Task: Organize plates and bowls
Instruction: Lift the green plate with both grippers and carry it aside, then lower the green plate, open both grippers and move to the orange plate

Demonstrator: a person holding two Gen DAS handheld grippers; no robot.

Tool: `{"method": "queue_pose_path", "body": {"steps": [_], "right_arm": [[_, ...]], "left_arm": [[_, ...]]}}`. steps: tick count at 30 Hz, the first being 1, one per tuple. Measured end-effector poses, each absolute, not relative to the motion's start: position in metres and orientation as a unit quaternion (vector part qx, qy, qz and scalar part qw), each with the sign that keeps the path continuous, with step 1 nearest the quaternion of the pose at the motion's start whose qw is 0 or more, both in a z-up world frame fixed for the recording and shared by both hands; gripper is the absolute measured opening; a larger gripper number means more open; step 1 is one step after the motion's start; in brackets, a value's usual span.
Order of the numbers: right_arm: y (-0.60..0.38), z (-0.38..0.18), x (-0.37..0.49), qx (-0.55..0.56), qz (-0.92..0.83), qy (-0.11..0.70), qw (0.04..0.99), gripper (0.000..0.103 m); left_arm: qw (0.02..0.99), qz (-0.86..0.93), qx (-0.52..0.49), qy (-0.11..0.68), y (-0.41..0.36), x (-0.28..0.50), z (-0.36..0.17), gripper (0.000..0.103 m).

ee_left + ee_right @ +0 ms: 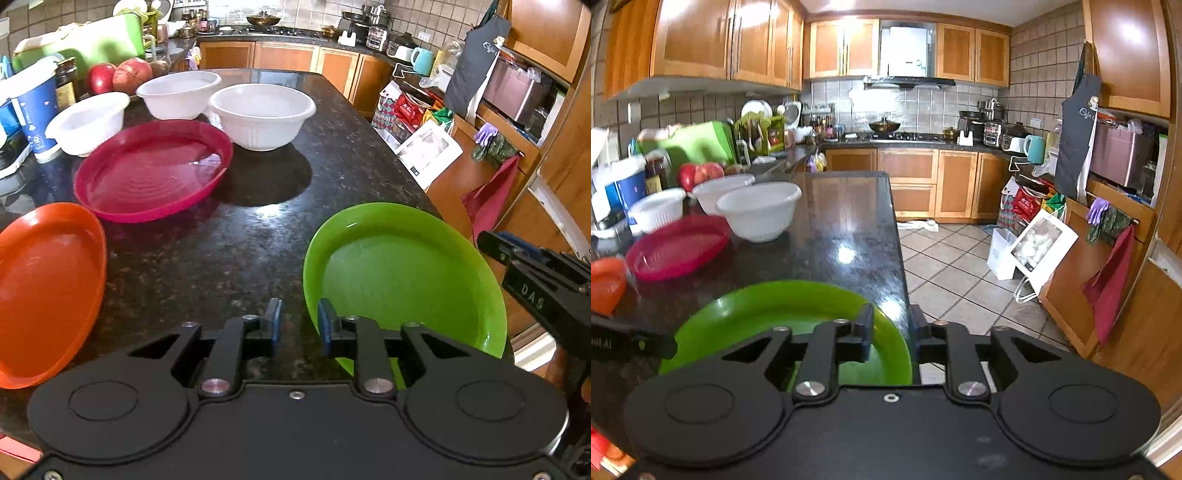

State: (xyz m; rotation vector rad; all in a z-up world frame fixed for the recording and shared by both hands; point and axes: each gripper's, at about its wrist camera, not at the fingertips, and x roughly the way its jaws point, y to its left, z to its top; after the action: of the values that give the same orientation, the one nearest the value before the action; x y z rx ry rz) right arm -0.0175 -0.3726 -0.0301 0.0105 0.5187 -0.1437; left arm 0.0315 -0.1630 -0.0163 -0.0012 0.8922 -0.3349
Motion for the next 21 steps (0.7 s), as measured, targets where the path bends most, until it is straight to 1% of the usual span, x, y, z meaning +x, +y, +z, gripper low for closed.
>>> {"method": "queue_pose_path", "body": {"steps": [4, 5, 6, 8, 10, 12, 16, 21], "right_arm": [[-0.359, -0.021, -0.016, 0.021, -0.053, 0.239, 0.969, 0.040], [-0.352, -0.018, -0.015, 0.020, -0.047, 0.234, 0.971, 0.041], [-0.346, -0.017, -0.015, 0.019, -0.041, 0.230, 0.972, 0.043], [-0.331, -0.013, -0.013, 0.018, -0.022, 0.224, 0.974, 0.045], [-0.317, -0.009, -0.010, 0.016, -0.003, 0.219, 0.975, 0.049], [-0.300, -0.007, -0.010, 0.011, 0.014, 0.208, 0.978, 0.052], [-0.261, -0.001, -0.005, -0.011, 0.039, 0.202, 0.979, 0.052], [-0.220, 0.000, 0.008, -0.001, 0.084, 0.229, 0.970, 0.052]], "left_arm": [[0.907, -0.120, 0.008, 0.403, -0.144, 0.024, -0.011, 0.037], [0.911, -0.113, 0.007, 0.397, -0.137, 0.022, -0.009, 0.039], [0.913, -0.108, 0.003, 0.393, -0.129, 0.021, -0.007, 0.044], [0.917, -0.098, -0.012, 0.387, -0.111, 0.021, -0.002, 0.052], [0.922, -0.081, -0.025, 0.378, -0.091, 0.020, 0.003, 0.053], [0.927, -0.058, -0.030, 0.369, -0.071, 0.020, 0.006, 0.053], [0.930, -0.020, -0.035, 0.365, -0.033, 0.025, 0.010, 0.053], [0.925, 0.007, -0.040, 0.378, 0.015, 0.033, 0.008, 0.052]]}}
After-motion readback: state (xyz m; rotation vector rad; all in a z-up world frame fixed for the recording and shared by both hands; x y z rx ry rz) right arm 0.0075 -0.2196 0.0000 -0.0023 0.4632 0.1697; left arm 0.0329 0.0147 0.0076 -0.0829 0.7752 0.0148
